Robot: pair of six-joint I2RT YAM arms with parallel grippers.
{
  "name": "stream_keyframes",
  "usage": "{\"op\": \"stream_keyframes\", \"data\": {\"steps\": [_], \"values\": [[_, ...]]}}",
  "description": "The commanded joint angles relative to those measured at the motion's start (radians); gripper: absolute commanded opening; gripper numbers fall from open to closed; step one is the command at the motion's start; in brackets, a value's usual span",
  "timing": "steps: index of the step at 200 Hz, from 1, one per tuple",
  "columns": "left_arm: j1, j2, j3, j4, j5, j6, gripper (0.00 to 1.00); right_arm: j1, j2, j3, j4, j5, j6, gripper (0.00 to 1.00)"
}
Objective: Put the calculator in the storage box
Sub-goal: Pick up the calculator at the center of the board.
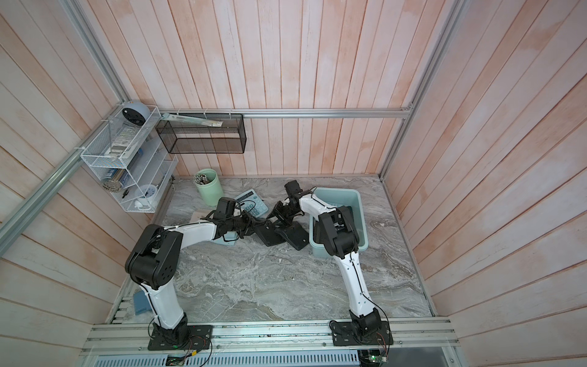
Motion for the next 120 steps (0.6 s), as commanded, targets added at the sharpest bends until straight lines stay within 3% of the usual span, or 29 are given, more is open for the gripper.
{"op": "stream_keyframes", "data": {"steps": [1, 65, 120], "values": [[0.0, -0.047, 0.061, -0.177, -0.046, 0.105, 0.1, 0.011, -0.064, -0.023, 0.006, -0.025, 0.021, 0.47], [0.0, -0.138, 0.208, -0.5, -0.172, 0.303, 0.04, -0.022, -0.187, -0.009, -0.028, -0.019, 0.02, 0.52], [-0.068, -0.225, 0.452, -0.829, -0.474, 0.61, 0.04, -0.098, -0.368, -0.004, -0.148, -0.008, -0.005, 0.58]]}}
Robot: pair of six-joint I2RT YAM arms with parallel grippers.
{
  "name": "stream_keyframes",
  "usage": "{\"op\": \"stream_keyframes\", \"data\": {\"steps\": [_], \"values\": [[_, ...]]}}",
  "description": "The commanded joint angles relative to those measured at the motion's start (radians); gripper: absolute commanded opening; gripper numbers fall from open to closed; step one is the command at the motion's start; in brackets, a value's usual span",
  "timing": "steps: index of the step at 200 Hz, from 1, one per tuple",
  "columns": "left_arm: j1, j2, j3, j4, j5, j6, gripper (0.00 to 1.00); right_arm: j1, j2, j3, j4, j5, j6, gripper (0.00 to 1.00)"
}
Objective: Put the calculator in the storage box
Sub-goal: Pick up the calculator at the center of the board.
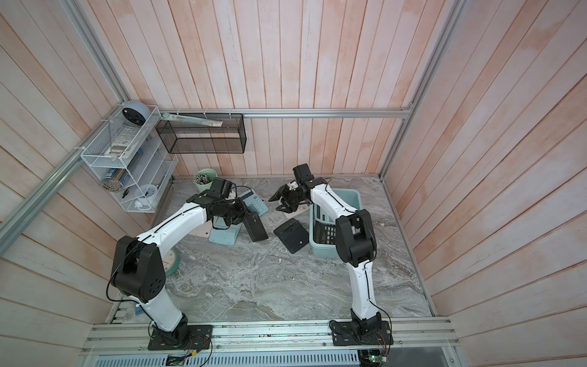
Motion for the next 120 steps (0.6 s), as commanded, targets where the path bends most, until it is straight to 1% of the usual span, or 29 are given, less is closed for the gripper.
{"op": "stream_keyframes", "data": {"steps": [1, 28, 49, 79, 116, 120], "values": [[-0.05, -0.069, 0.101, -0.166, -0.18, 0.2, 0.04, -0.038, -0.093, 0.015, -0.078, 0.0, -0.021, 0.59], [-0.139, -0.091, 0.18, -0.248, -0.389, 0.325, 0.04, -0.086, -0.189, -0.009, -0.096, -0.006, -0.018, 0.59], [-0.234, -0.098, 0.219, -0.279, -0.575, 0.412, 0.03, -0.125, -0.252, -0.018, -0.104, -0.014, -0.015, 0.59], [-0.36, -0.086, 0.239, -0.278, -0.809, 0.511, 0.03, -0.163, -0.316, -0.013, -0.081, -0.038, -0.003, 0.59], [-0.504, -0.042, 0.25, -0.242, -1.118, 0.651, 0.03, -0.164, -0.352, -0.005, -0.014, -0.07, 0.017, 0.59], [-0.517, -0.035, 0.248, -0.234, -1.145, 0.685, 0.03, -0.163, -0.354, -0.007, -0.008, -0.074, 0.017, 0.59]]}}
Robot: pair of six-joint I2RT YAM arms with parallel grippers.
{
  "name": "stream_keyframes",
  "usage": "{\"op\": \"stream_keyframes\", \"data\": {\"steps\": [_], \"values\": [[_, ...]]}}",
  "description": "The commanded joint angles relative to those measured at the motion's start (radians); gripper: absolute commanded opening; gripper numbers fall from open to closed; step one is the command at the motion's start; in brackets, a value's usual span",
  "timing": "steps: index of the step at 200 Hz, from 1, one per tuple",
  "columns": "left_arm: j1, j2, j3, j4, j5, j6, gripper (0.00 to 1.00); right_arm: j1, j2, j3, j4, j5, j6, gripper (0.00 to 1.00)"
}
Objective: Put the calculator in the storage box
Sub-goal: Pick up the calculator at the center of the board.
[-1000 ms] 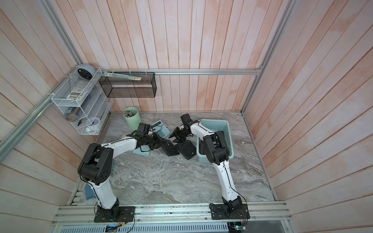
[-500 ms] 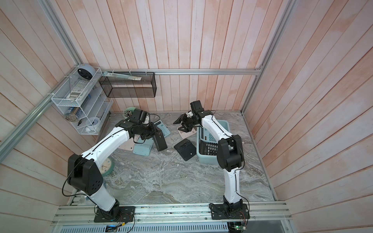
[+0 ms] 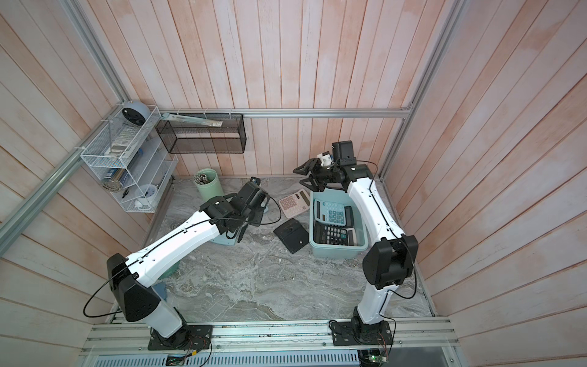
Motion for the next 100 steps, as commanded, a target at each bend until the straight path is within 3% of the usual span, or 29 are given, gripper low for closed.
{"op": "stream_keyframes", "data": {"steps": [1, 47, 100], "values": [[-0.065, 0.028, 0.037, 0.047, -0.308, 0.168, 0.03, 0.005, -0.023, -0.003, 0.041, -0.041, 0.01, 0.59], [-0.151, 0.065, -0.042, 0.232, -0.609, 0.418, 0.0, 0.038, -0.033, 0.008, 0.065, -0.055, -0.078, 0.59], [-0.217, 0.062, -0.249, 0.789, -0.805, 0.89, 0.0, 0.129, -0.012, 0.075, -0.005, 0.013, -0.25, 0.61]]}}
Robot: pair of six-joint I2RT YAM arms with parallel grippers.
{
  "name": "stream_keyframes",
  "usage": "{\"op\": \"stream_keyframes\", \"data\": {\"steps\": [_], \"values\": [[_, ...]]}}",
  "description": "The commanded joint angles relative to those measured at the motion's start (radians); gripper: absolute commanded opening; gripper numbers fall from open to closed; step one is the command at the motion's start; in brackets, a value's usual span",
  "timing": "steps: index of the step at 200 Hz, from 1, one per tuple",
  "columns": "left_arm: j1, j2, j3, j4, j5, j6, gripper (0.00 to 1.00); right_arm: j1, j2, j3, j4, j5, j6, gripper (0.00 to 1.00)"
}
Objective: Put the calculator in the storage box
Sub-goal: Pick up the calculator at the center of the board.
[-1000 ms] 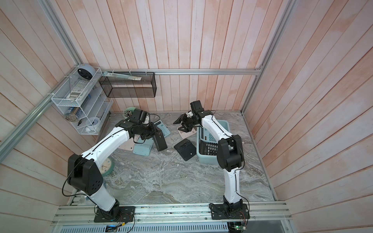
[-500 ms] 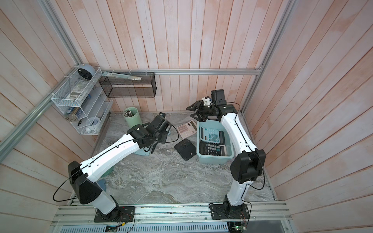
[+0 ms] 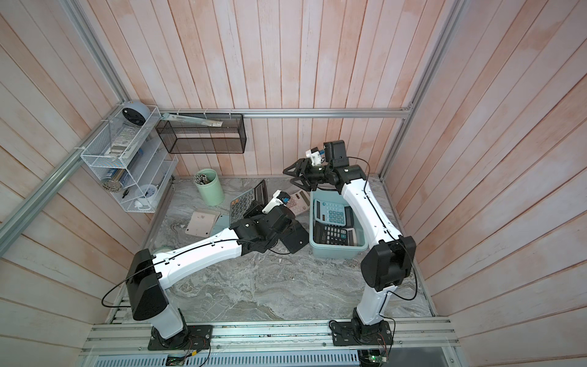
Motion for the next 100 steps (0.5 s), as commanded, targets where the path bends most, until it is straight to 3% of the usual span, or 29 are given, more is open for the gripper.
{"op": "stream_keyframes", "data": {"steps": [1, 23, 59, 100], "values": [[-0.033, -0.002, -0.058, 0.357, -0.164, 0.298, 0.0, 0.042, -0.007, 0.064, -0.049, 0.038, -0.129, 0.61], [-0.042, 0.008, -0.077, 0.447, -0.173, 0.37, 0.0, 0.078, 0.011, 0.087, -0.091, 0.055, -0.192, 0.62], [-0.042, 0.016, -0.077, 0.441, -0.167, 0.362, 0.0, 0.118, 0.04, 0.095, -0.164, 0.06, -0.266, 0.61], [-0.043, 0.018, -0.066, 0.4, -0.155, 0.328, 0.0, 0.15, 0.073, 0.101, -0.249, 0.048, -0.318, 0.54]]}}
